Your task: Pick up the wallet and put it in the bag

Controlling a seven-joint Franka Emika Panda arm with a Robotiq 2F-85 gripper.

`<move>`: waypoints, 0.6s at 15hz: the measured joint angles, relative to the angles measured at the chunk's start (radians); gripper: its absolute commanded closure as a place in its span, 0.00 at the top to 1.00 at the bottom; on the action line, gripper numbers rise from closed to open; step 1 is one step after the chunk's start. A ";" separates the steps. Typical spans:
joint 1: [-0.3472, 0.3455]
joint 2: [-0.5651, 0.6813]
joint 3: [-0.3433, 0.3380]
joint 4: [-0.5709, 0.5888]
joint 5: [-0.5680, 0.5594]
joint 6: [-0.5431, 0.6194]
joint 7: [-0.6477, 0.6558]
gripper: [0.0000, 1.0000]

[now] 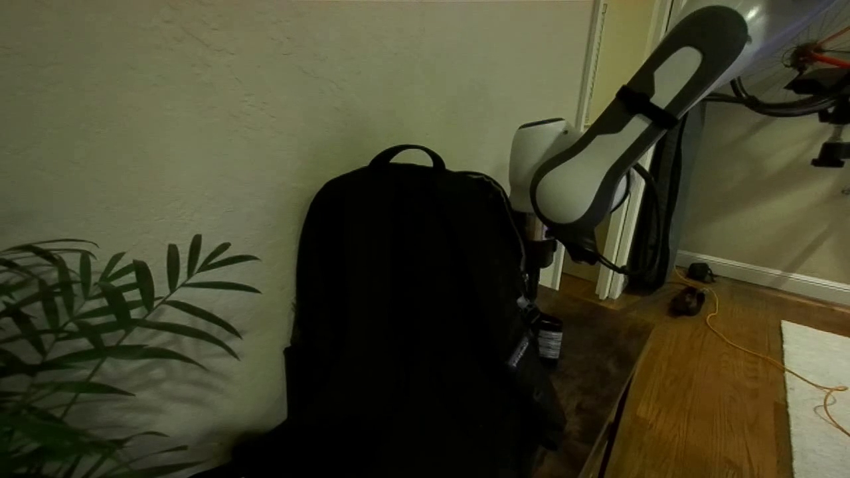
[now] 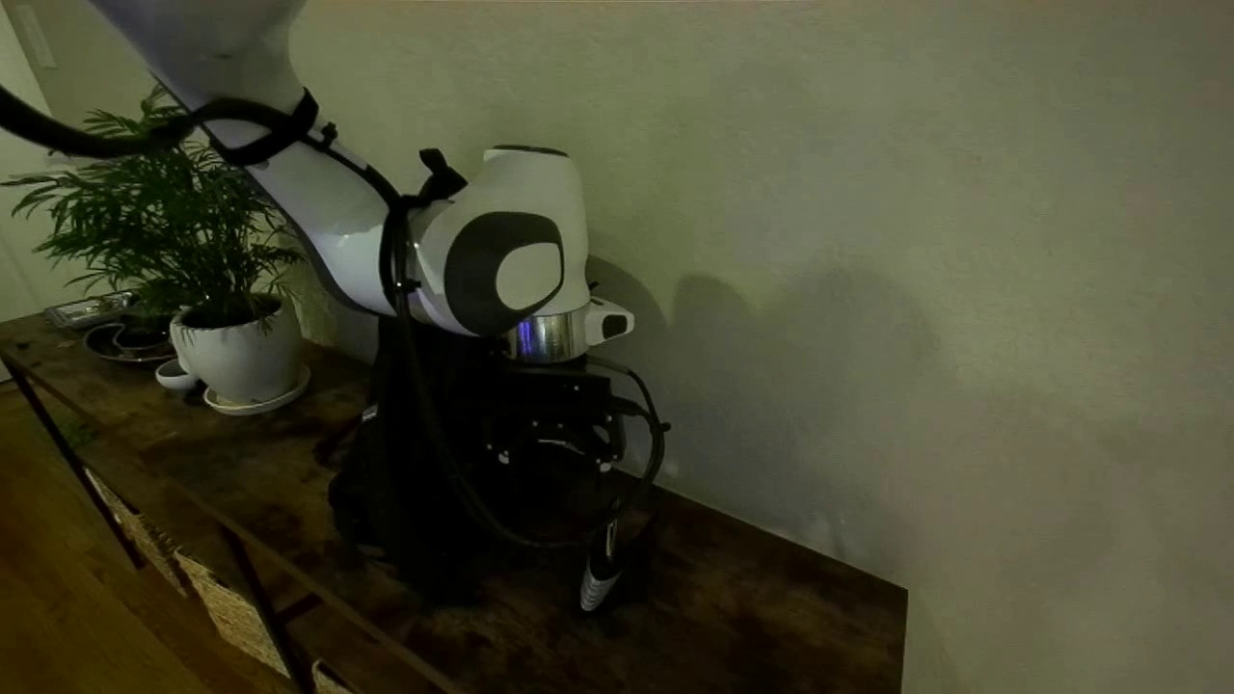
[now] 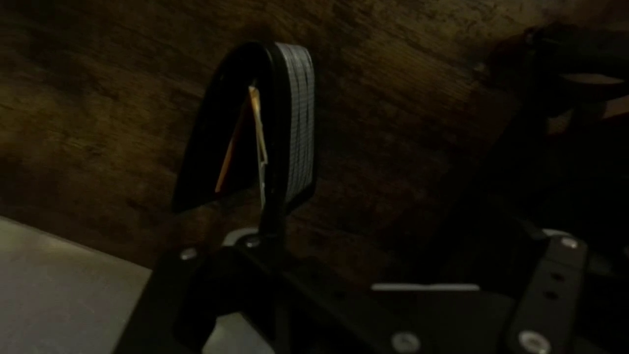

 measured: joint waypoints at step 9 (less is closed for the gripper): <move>-0.045 -0.033 -0.040 -0.001 0.015 -0.002 0.007 1.00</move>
